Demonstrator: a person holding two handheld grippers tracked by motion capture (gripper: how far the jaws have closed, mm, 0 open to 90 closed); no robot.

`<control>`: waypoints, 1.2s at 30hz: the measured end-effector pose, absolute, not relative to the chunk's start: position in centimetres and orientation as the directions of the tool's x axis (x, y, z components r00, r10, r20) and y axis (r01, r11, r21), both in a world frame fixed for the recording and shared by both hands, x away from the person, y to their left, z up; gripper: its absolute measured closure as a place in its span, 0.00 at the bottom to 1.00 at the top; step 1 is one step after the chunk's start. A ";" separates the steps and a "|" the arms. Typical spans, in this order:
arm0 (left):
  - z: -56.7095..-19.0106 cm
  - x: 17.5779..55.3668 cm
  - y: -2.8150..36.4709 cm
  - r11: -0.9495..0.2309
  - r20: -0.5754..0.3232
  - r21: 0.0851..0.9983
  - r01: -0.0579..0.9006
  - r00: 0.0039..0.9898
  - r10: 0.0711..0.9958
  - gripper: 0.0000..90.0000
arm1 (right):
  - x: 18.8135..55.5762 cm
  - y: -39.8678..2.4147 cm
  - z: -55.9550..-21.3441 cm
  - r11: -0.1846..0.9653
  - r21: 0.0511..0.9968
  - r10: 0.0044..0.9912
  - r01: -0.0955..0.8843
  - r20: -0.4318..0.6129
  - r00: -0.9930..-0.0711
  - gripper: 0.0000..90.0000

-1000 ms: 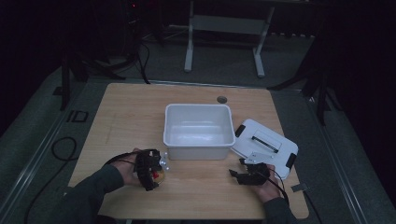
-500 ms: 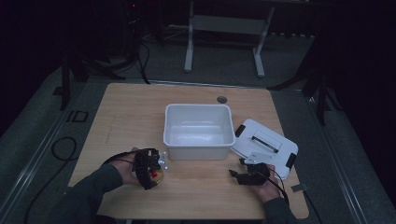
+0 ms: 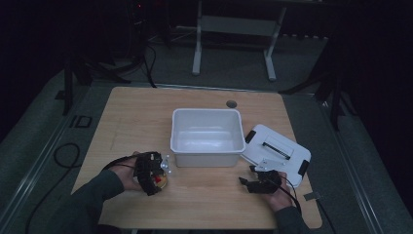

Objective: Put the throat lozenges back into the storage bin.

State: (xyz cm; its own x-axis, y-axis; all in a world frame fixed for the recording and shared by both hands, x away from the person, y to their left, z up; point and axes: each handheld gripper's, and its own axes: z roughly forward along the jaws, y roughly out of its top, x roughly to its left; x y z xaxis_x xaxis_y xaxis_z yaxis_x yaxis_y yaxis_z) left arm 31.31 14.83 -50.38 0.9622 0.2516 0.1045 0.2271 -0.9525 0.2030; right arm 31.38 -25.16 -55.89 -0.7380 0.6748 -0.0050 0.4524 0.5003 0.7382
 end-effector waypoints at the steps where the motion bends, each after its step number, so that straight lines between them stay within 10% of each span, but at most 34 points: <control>1: -50.2 31.3 14.9 -0.955 0.107 0.198 0.223 0.963 0.247 0.23 | 31.4 -25.2 -55.9 0.500 0.738 0.675 0.452 -0.005 -0.738 0.36; 36: -45.9 32.2 16.2 -0.944 0.149 0.216 0.248 0.947 0.283 0.23 | 31.4 -25.2 -55.9 0.500 0.738 0.674 0.452 -0.005 -0.738 0.36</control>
